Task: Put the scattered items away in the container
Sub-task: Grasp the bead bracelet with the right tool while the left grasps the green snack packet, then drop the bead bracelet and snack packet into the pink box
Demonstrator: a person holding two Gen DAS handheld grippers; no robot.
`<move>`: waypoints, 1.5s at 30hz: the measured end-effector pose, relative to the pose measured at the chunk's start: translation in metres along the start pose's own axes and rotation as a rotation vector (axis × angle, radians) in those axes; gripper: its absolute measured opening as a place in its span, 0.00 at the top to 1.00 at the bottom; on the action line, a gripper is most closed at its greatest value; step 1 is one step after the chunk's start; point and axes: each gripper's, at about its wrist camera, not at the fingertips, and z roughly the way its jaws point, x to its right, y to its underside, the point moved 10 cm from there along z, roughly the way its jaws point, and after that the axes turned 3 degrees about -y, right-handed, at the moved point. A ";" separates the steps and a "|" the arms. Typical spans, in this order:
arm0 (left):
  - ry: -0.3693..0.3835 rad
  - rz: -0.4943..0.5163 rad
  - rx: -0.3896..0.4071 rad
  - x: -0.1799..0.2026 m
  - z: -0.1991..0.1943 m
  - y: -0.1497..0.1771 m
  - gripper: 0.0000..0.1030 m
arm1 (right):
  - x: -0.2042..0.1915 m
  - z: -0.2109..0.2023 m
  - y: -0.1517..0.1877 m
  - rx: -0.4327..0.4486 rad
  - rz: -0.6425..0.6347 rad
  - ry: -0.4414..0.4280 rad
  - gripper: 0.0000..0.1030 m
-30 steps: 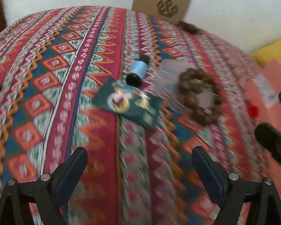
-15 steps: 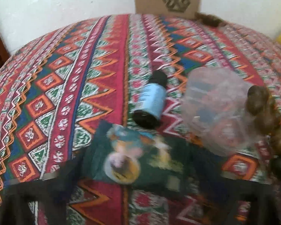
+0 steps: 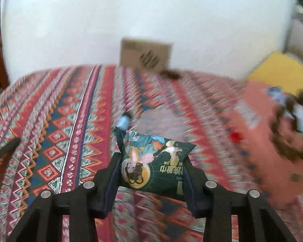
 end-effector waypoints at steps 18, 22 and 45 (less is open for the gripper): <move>0.307 0.226 0.174 0.252 -0.104 -0.071 0.54 | 0.083 -0.224 -0.055 0.363 0.094 0.145 0.81; 0.361 0.294 0.070 0.314 -0.066 -0.066 0.54 | 0.143 -0.239 -0.051 0.386 0.202 0.199 0.81; -0.130 0.059 -0.234 0.007 0.050 0.006 0.05 | 0.067 -0.053 -0.021 0.053 0.094 0.046 0.00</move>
